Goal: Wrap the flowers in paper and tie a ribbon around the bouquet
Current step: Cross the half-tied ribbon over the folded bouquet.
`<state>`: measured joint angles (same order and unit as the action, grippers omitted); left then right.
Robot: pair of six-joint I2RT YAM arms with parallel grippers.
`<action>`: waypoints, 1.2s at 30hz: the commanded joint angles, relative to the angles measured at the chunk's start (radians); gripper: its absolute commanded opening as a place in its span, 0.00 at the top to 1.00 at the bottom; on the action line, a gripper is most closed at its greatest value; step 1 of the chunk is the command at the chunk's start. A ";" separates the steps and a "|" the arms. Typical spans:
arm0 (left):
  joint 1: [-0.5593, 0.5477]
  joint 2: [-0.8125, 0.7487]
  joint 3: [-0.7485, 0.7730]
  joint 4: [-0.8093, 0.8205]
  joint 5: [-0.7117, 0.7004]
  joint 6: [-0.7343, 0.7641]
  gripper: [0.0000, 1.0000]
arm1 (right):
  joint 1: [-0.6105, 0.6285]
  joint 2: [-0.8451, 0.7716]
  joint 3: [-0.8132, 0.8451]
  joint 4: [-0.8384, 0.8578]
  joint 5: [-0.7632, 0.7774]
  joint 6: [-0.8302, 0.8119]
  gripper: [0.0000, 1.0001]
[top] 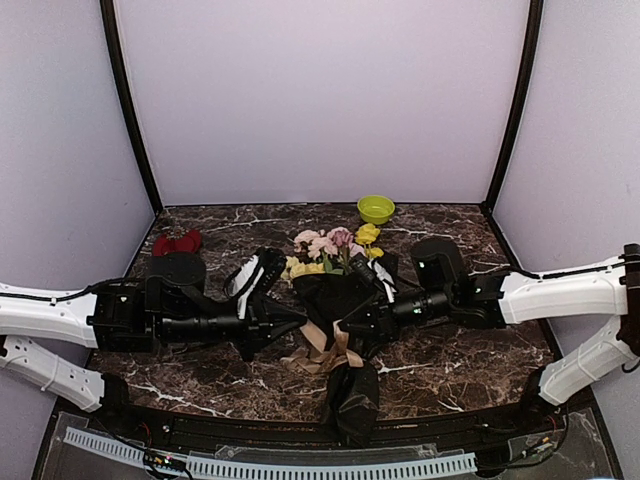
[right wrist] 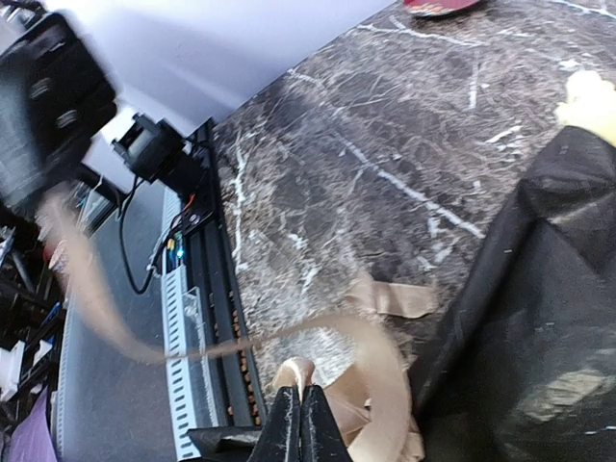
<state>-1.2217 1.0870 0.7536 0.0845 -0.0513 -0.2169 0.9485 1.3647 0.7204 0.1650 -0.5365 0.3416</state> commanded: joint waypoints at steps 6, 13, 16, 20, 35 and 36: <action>-0.143 0.172 0.171 0.101 0.340 0.221 1.00 | -0.071 -0.002 0.041 -0.018 0.066 0.057 1.00; -0.215 0.440 0.410 0.238 0.362 0.253 1.00 | -0.079 0.008 0.058 -0.040 0.054 0.040 1.00; -0.225 0.580 0.513 0.215 0.407 0.289 1.00 | -0.078 0.003 0.062 -0.051 0.041 0.031 1.00; -0.225 0.660 0.511 0.271 0.365 0.293 1.00 | -0.077 -0.016 0.056 -0.064 0.013 0.015 1.00; -0.224 0.762 0.525 0.235 0.135 0.349 0.58 | -0.077 -0.034 0.037 -0.060 -0.053 0.001 1.00; -0.225 0.752 0.522 0.222 0.128 0.357 0.49 | -0.076 -0.034 0.037 -0.061 -0.054 0.001 1.00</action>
<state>-1.4429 1.8835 1.2560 0.3202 0.1200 0.1074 0.8768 1.3464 0.7567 0.0914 -0.5648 0.3523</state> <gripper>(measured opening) 0.345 0.005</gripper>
